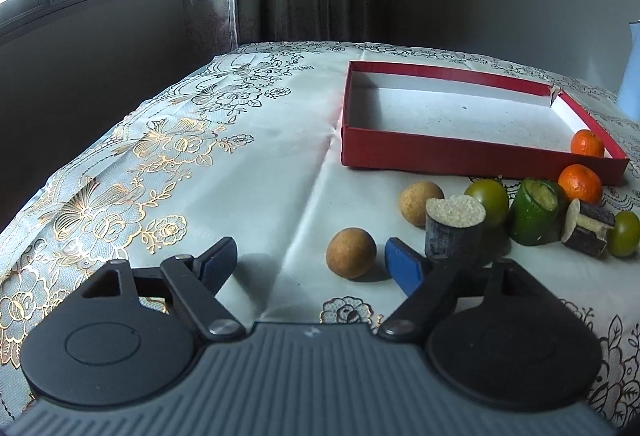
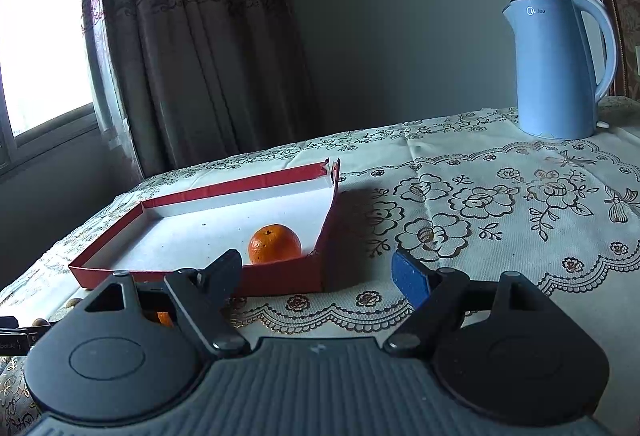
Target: Organize fruits
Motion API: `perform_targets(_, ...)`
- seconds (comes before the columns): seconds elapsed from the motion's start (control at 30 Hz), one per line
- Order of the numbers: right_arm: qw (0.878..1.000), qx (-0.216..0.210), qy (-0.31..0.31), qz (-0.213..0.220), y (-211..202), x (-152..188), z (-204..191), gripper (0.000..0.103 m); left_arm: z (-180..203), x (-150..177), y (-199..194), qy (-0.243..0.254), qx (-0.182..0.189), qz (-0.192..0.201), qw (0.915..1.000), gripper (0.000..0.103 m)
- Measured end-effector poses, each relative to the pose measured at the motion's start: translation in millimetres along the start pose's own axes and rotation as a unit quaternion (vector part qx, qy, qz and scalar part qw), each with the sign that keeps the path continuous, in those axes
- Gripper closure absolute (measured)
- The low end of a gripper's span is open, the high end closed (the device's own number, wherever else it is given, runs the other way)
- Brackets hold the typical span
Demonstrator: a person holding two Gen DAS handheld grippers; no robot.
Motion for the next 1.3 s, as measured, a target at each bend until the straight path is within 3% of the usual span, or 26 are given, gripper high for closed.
perform_targets(0.1, 1.000, 0.000, 0.001, -0.002, 0.5, -0.2, -0.1, 0.021, 0.3, 0.7, -0.4, -0.004, 0.013, 0.004, 0.9999, 0.036)
perform_targets(0.23, 1.000, 0.001, 0.002, -0.003, 0.8, 0.4, 0.6, 0.021, 4.9, 0.5, -1.7, 0.002, 0.036, 0.011, 0.9993, 0.063)
perform_targets(0.37, 1.000, 0.001, 0.003, -0.003, 0.8, 0.0, 0.8, 0.021, 6.1, 0.5, -1.7, 0.004, 0.039, 0.012, 0.9992, 0.070)
perform_targets(0.43, 1.000, 0.001, 0.003, -0.004, 0.8, 0.0, 0.8, 0.021, 8.1, 1.1, -2.3, 0.007, 0.045, 0.013, 0.9989, 0.080)
perform_targets(0.87, 1.000, 0.004, 0.000, -0.018, 5.2, 2.4, 1.7, 0.017, 19.2, 2.9, -2.6, 0.051, 0.016, 0.017, 0.9985, 0.080)
perform_targets(1.07, 0.997, 0.041, -0.006, -0.068, 19.2, 8.5, 3.4, 0.017, 16.1, 3.1, -3.0, 0.043, 0.018, 0.017, 0.9988, 0.079)
perform_targets(1.2, 0.989, 0.065, -0.053, -0.119, 33.4, 17.5, -6.8, 0.017, 15.9, 2.8, -2.9, 0.040, 0.019, 0.017, 0.9989, 0.078)
perform_targets(1.3, 0.983, 0.083, -0.094, -0.132, 37.8, 22.0, -16.3, 0.012, 15.4, 2.4, -2.4, 0.038, 0.021, 0.016, 0.9989, 0.078)
Point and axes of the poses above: each gripper's, at about its wrist camera, not at the fingertips, and y roughly the way its jaws point, z to its right, x to its underside, the point moved 7 cm from there along y, roughly the way its jaws point, and after that the axes turned 9 degrees about x, right-handed, at the moved point
